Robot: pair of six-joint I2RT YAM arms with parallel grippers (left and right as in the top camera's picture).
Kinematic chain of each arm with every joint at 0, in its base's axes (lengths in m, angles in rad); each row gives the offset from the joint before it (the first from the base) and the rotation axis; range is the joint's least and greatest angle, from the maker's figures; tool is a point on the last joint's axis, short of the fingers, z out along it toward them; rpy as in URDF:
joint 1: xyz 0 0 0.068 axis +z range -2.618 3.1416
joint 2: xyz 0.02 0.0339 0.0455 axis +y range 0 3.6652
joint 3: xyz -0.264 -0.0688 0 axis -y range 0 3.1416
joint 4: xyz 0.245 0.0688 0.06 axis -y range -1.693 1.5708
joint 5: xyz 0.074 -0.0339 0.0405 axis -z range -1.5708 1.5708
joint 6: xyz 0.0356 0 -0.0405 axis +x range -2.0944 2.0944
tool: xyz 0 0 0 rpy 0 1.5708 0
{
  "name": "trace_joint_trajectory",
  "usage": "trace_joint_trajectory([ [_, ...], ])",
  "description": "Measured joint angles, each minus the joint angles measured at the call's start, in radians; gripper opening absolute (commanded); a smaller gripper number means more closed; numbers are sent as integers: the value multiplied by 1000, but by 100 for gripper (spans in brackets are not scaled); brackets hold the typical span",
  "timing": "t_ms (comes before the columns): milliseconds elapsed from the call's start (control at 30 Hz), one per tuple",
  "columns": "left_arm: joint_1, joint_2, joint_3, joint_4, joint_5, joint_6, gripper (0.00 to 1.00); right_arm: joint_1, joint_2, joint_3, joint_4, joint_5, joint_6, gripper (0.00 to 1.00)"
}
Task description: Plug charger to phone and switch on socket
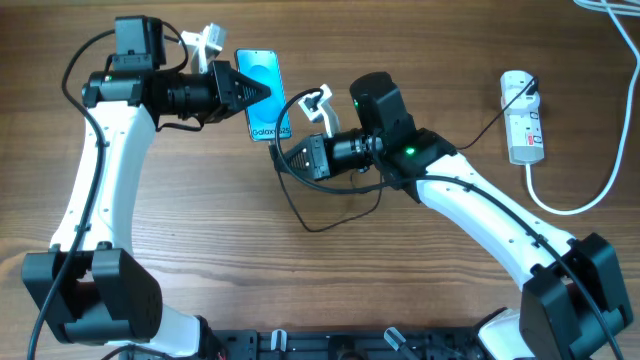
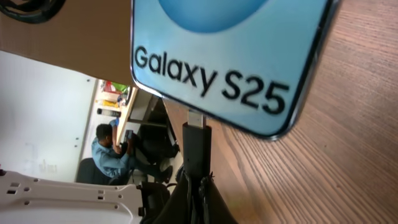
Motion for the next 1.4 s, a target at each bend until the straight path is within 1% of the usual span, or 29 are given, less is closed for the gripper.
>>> trace_joint_trajectory([
  [233, 0, 0, 0, 10, -6, 0, 4, 0, 0, 0, -14, 0, 2, 4],
  [467, 0, 0, 0, -3, -14, 0, 4, 1, 0, 0, 35, -6, 2, 4],
  [700, 0, 0, 0, -11, -17, -1, 4, 3, 0, 0, 4, 3, 3, 4],
  [867, 0, 0, 0, -9, -17, -31, 4, 3, 0, 0, -1, 5, 3, 4],
  [1067, 0, 0, 0, -10, -48, -35, 4, 3, 0, 0, 31, 0, 14, 4],
  [1400, 0, 0, 0, -20, -58, -55, 4, 3, 0, 0, 30, -11, 37, 4],
])
